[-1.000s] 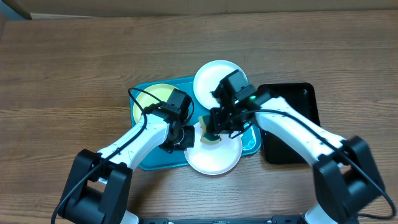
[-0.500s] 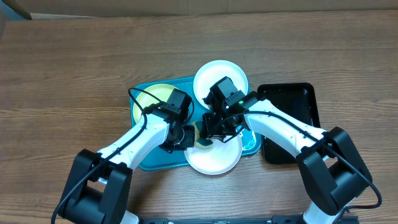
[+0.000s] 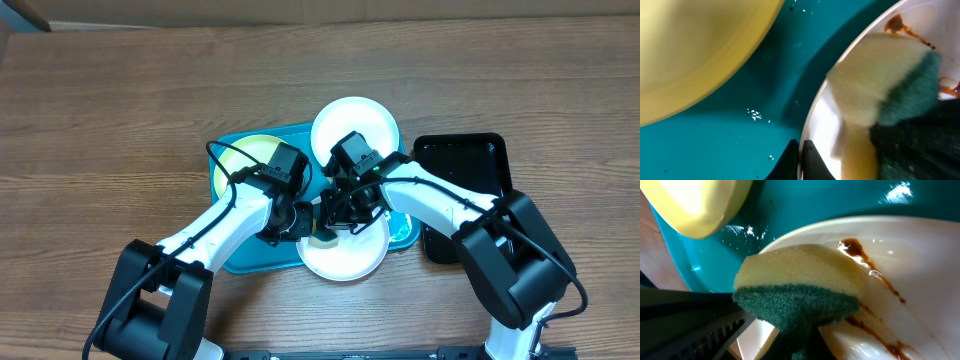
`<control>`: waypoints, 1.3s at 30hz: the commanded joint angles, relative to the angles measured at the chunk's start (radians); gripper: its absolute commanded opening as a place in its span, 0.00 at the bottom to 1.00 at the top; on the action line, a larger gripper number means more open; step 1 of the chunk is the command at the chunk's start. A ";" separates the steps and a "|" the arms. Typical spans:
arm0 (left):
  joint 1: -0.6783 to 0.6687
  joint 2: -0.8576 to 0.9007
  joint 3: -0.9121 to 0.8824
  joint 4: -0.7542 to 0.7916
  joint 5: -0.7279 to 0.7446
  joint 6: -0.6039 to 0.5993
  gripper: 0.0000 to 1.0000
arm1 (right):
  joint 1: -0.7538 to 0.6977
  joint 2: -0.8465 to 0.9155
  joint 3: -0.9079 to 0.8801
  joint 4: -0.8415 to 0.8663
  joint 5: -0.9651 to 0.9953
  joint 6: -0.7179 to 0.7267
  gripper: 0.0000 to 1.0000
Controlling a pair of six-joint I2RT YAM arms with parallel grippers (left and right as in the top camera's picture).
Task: Clean dirty plates on tray and stack at the side
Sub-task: 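Scrub the front white plate with the sponge while left gripper holds it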
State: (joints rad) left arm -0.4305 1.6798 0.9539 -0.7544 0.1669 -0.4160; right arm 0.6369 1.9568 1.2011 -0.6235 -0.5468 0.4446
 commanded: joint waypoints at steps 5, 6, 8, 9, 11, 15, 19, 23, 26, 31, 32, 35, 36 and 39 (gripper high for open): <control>-0.005 0.005 0.016 -0.006 -0.016 0.019 0.04 | 0.002 0.012 -0.005 0.018 0.120 0.084 0.04; -0.005 0.005 0.017 -0.011 -0.016 0.019 0.04 | -0.001 0.012 -0.005 0.004 0.177 0.122 0.04; -0.005 0.005 0.016 -0.022 -0.016 0.019 0.04 | -0.010 0.012 -0.004 -0.025 0.245 0.160 0.04; -0.005 0.005 0.016 -0.027 -0.016 0.019 0.04 | -0.016 0.012 -0.005 -0.040 0.260 0.160 0.04; -0.005 0.005 0.016 -0.035 -0.016 0.019 0.04 | -0.026 0.012 -0.005 -0.074 0.280 0.159 0.04; -0.005 0.005 0.016 -0.038 -0.018 0.011 0.04 | -0.051 0.012 -0.004 -0.168 0.342 0.159 0.04; -0.004 0.005 0.016 -0.038 -0.018 0.004 0.04 | -0.080 0.011 -0.004 -0.249 0.407 0.159 0.04; -0.002 0.005 0.017 -0.036 -0.021 0.000 0.04 | -0.108 0.002 -0.003 -0.290 0.440 0.158 0.04; 0.007 0.005 0.017 -0.031 -0.027 -0.012 0.04 | -0.121 -0.020 -0.001 -0.303 0.442 0.150 0.04; 0.018 -0.007 0.029 -0.027 -0.066 -0.027 0.04 | -0.118 -0.109 0.006 -0.308 0.441 0.066 0.04; 0.018 -0.013 0.034 -0.027 -0.082 -0.026 0.04 | -0.116 -0.132 0.012 -0.311 0.441 0.051 0.04; 0.018 -0.041 0.053 -0.031 -0.111 -0.026 0.04 | -0.116 -0.208 0.030 -0.321 0.441 0.025 0.04; 0.018 -0.053 0.060 -0.031 -0.122 -0.026 0.04 | -0.116 -0.230 0.033 -0.322 0.441 0.025 0.04; 0.018 -0.095 0.068 -0.032 -0.165 -0.026 0.04 | -0.130 -0.316 0.037 -0.321 0.441 0.026 0.04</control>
State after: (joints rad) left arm -0.4179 1.6478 0.9886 -0.7834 0.0906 -0.4248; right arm 0.5297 1.7462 1.2221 -0.9463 -0.1402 0.4931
